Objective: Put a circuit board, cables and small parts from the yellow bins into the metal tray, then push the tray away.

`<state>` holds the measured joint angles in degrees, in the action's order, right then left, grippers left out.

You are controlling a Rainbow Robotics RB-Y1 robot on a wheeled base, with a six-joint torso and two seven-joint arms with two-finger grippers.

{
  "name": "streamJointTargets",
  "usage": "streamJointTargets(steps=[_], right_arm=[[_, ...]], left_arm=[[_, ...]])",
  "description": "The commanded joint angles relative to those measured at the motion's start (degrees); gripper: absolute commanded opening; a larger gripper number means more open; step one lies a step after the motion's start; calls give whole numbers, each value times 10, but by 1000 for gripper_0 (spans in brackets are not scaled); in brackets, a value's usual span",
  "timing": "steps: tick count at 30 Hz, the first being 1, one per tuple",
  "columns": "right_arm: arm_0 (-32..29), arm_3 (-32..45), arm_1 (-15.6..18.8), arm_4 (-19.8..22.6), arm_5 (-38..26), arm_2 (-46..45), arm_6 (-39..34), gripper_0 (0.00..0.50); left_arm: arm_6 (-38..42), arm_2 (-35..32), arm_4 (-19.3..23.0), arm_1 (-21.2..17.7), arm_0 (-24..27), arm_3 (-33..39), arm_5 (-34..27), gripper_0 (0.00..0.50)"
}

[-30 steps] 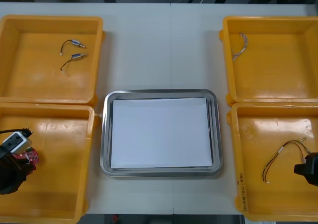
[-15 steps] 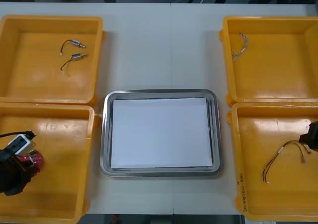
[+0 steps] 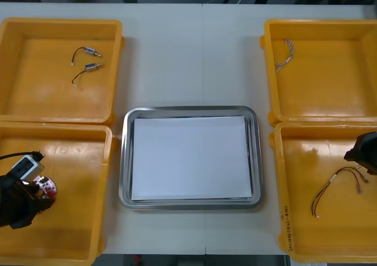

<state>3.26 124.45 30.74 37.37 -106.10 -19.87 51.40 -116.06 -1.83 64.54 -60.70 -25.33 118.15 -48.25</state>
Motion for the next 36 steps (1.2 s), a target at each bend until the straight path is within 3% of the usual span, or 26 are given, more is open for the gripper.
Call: streamJointTargets(steps=[1,9,21,30,36], right_arm=[[16,-7,-16,-11,8,15,-92,500],[15,-33,-21,-28,19,54,-155,500],[2,-82,-29,-53,78,74,-133,500],[-21,-93,-27,-74,131,96,-114,500],[-40,-94,-25,-82,148,106,-103,500]], left_arm=[[-88,5,8,-21,13,0,7,500],[-84,-21,23,-21,23,2,-28,500],[-72,-130,54,-21,73,19,-201,500],[-48,-151,34,-21,151,9,-319,500],[-44,-131,1,-21,182,2,-356,500]])
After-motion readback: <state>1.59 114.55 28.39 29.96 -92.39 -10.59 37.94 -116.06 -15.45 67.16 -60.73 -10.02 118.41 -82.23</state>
